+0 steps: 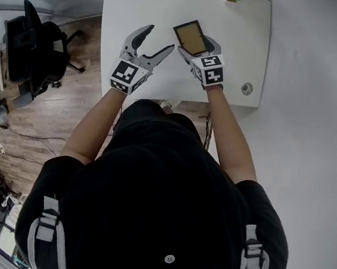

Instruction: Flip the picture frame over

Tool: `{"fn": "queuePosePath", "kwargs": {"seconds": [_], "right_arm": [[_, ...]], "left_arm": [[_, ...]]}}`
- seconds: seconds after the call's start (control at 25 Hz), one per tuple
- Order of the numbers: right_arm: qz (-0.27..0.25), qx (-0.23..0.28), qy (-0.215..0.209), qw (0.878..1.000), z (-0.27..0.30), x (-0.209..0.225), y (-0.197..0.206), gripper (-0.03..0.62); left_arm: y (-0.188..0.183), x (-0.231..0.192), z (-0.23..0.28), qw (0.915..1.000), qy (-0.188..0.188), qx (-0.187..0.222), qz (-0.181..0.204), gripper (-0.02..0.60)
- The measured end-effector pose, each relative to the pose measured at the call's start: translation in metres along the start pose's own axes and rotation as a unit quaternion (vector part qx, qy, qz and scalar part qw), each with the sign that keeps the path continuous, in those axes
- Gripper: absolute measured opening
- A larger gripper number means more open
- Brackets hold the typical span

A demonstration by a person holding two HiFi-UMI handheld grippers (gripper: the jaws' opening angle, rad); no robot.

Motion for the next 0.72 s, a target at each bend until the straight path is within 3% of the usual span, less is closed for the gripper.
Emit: {"fn": "queuePosePath", "kwargs": {"seconds": [0.72], "right_arm": [[0.003,-0.116,0.031,0.993,0.062,0.011,0.050,0.379]], "left_arm": [[0.034,-0.025,0.048,0.9998,-0.017,0.005,-0.006,0.299]]}}
Point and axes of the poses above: the fingertips, and each gripper's own axes: z forward along the fingers, x to its right, y out of its underside, the point moved 2 cm from there along -z, backward along the fingers, and after that the axes turned 9 degrees about -x, right-handed, at the moved point
